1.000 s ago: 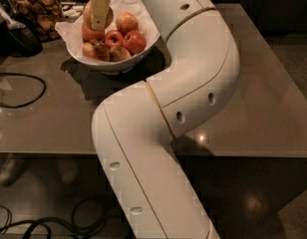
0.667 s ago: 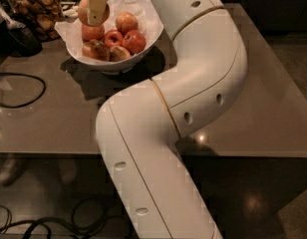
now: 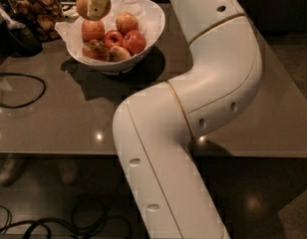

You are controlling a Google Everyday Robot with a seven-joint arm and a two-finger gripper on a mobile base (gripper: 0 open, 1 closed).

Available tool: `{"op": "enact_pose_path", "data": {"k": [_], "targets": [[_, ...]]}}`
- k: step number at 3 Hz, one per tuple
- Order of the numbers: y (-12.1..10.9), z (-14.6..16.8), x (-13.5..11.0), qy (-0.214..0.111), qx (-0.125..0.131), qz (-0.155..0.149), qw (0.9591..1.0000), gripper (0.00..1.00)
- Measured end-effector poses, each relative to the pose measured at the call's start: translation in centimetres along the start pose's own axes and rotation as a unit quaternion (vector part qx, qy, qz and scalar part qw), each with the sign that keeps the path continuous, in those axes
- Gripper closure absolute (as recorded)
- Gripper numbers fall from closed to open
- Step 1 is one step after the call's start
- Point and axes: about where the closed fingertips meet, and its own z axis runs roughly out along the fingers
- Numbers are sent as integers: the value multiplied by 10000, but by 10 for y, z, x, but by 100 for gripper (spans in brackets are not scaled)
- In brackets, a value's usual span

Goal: Pick apple from white bowl

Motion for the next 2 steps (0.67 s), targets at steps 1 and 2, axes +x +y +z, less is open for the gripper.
{"op": "enact_pose_path", "data": {"k": [1,2], "targets": [[10,-5,16,-79,-19,390,9992,100],[28,18,49,-20,-182,1114,9936,100]]}}
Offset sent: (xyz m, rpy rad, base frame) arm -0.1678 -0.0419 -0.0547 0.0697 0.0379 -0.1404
